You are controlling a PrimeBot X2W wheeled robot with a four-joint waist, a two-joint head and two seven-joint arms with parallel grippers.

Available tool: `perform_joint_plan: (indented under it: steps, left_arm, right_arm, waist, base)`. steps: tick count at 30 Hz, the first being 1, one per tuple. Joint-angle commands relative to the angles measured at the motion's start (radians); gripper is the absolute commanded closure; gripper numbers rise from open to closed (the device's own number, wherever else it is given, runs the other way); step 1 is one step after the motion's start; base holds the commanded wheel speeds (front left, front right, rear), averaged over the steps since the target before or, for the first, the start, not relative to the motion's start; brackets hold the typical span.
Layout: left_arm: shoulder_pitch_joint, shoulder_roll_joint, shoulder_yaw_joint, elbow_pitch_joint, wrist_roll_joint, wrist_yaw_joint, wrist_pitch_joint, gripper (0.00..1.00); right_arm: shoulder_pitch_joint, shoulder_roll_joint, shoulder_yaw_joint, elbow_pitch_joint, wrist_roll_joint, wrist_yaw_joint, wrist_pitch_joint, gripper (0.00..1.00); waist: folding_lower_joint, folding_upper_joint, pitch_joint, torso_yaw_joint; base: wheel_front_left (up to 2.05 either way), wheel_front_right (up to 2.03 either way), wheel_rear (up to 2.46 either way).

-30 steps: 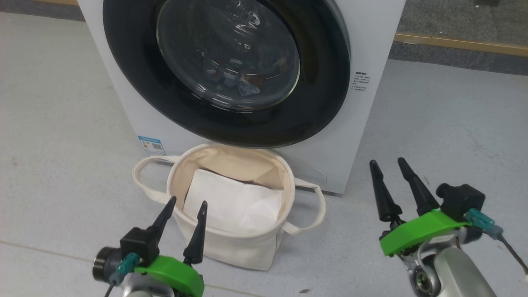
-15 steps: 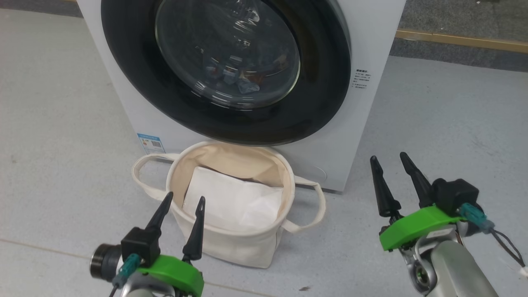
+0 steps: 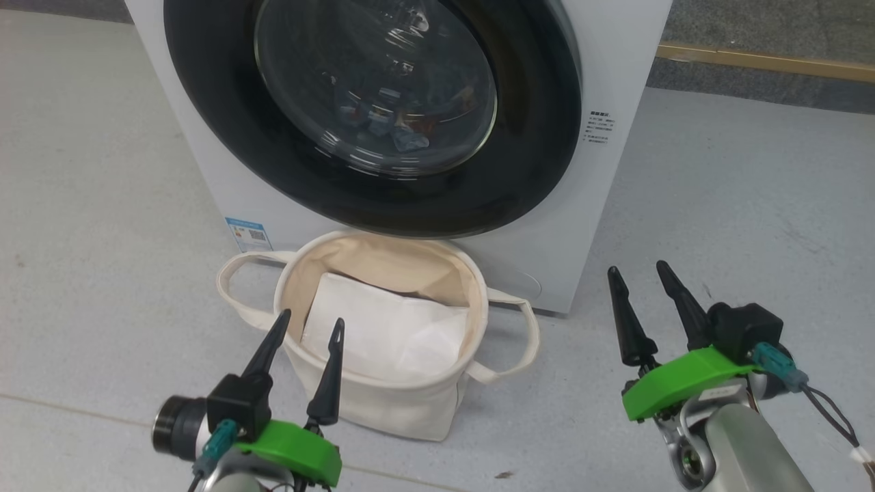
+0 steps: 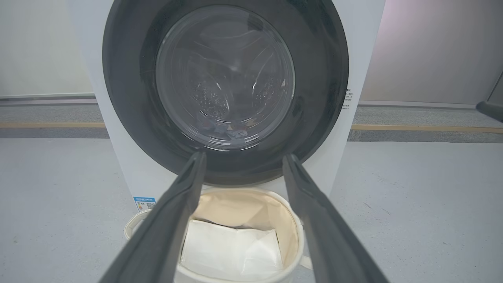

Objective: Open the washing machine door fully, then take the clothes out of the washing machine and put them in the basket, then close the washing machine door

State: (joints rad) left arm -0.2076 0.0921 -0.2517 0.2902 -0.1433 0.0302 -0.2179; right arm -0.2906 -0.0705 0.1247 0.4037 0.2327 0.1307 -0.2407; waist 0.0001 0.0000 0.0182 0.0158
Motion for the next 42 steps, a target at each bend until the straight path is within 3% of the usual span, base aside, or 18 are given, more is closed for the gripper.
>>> perform_joint_plan:
  steps: [1, 42]
  left_arm:
    - [-0.037, 0.004, 0.031, -0.024, -0.006, -0.001, -0.014, 0.00]
    - [-0.056, 0.026, -0.004, -0.013, -0.023, 0.019, -0.032, 0.00]
  right_arm:
    - [-0.048, 0.007, 0.024, -0.026, 0.008, 0.000, -0.014, 0.00]
    - [-0.061, -0.008, 0.053, -0.026, 0.003, 0.000, -0.021, 0.00]
  waist:
    - [0.0000, 0.0000, 0.000, 0.000]
    - [0.0000, 0.0000, 0.003, 0.009]
  base:
    - [0.00, 0.00, 0.00]
    - [0.00, 0.00, 0.00]
